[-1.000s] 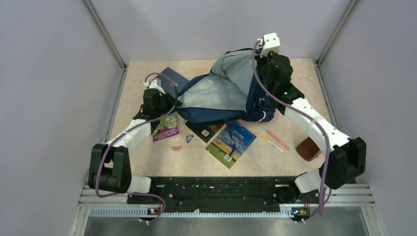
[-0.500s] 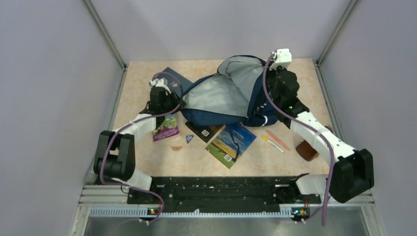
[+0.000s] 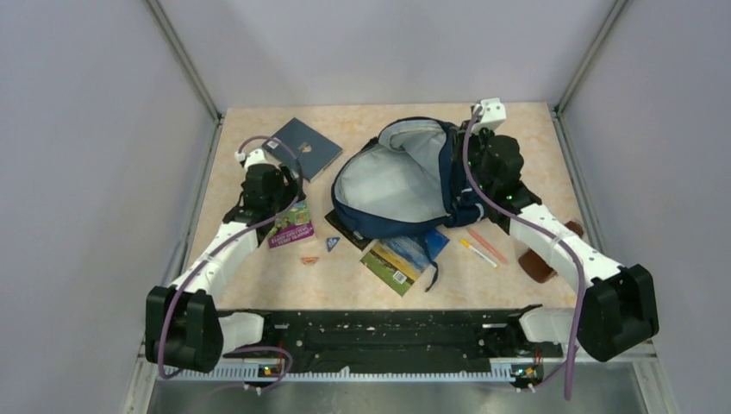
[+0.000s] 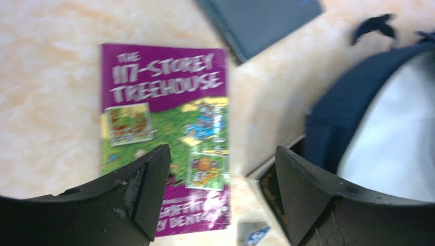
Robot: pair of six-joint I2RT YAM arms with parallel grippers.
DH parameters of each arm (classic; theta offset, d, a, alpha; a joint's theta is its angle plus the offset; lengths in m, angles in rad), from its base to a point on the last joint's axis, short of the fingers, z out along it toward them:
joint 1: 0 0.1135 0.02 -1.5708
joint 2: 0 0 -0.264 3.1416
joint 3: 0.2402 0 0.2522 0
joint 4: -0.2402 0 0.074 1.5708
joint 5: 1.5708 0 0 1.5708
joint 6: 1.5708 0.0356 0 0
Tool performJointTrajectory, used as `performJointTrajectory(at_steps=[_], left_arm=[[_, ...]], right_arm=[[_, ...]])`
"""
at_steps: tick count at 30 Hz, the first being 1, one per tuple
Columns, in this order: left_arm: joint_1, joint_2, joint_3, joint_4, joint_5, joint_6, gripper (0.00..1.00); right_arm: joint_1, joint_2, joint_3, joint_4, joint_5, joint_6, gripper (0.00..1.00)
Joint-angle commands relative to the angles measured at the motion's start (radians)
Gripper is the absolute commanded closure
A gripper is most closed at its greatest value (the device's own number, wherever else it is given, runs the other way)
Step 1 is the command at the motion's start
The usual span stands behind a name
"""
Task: Pack the student bag
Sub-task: Zip the student bag at the center of the board, then pick up the book from the center of the board.
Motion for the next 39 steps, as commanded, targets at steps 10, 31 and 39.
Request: performJointTrajectory(at_steps=[10, 31, 39], left_arm=[[-0.080, 0.153, 0.128, -0.274, -0.294, 0.037, 0.09], [-0.195, 0.660, 0.468, -0.556, -0.500, 0.112, 0.02], [-0.190, 0.630, 0.450, -0.558, -0.481, 0.118, 0.27]], right_arm=[[-0.014, 0.008, -0.069, 0.034, -0.016, 0.035, 1.00], [-0.015, 0.000, -0.144, 0.062, -0.084, 0.096, 1.00], [-0.015, -0.001, -0.156, 0.052, -0.085, 0.102, 1.00]])
